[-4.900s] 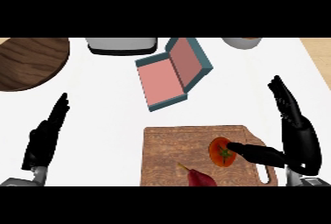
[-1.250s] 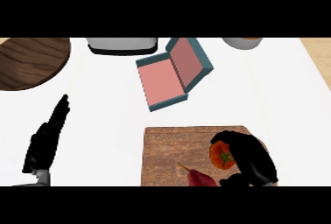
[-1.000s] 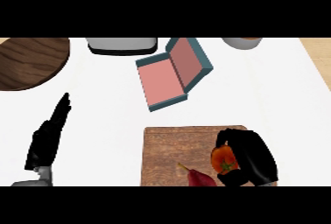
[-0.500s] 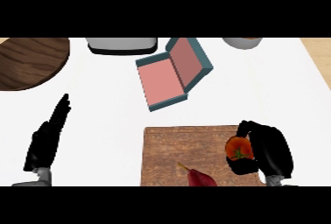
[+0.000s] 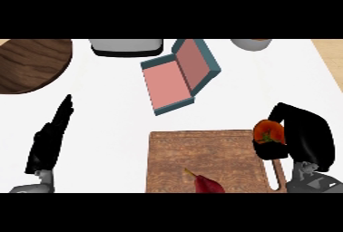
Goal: Pick the tomato from the cutting board and place it in the cardboard box
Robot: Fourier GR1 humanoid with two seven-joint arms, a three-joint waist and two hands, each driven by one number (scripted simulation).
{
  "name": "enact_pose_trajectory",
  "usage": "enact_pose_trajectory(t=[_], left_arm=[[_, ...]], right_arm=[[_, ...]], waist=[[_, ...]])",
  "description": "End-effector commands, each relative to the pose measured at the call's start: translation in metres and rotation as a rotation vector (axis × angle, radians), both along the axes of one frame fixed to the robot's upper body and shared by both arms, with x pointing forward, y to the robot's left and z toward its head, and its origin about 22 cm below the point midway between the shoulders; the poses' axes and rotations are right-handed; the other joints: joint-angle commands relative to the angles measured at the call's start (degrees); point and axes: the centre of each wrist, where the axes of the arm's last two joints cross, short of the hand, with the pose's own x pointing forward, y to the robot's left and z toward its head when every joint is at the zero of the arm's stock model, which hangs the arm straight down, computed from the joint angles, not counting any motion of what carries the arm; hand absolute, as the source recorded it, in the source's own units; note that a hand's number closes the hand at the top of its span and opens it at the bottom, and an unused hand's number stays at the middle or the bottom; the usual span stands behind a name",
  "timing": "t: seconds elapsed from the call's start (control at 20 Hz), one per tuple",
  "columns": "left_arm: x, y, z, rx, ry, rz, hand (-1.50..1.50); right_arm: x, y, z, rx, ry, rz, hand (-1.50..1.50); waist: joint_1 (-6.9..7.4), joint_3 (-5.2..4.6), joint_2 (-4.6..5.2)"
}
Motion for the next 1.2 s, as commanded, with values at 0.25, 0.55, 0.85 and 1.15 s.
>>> enact_pose_trajectory(t=[0.25, 0.55, 0.85, 1.15], left_arm=[[-0.002, -0.007, -0.002, -0.005, 0.004, -0.008, 0.00], [-0.009, -0.010, -0.017, -0.018, 0.003, -0.007, 0.00], [-0.014, -0.024, -0.014, -0.011, -0.010, -0.018, 0.00], [0.007, -0.010, 0.003, -0.008, -0.007, -0.027, 0.00]], right_arm=[[-0.008, 0.036, 0.068, 0.301, -0.346, 0.245, 1.50], [0.017, 0.070, 0.102, 0.365, -0.397, 0.357, 1.50], [0.064, 0.104, 0.123, 0.374, -0.382, 0.327, 1.50], [0.112, 0.145, 0.124, 0.356, -0.331, 0.295, 1.50]], waist=[[0.16, 0.02, -0.08], [0.47, -0.01, 0.08], [0.71, 0.00, 0.13], [1.33, -0.01, 0.36]])
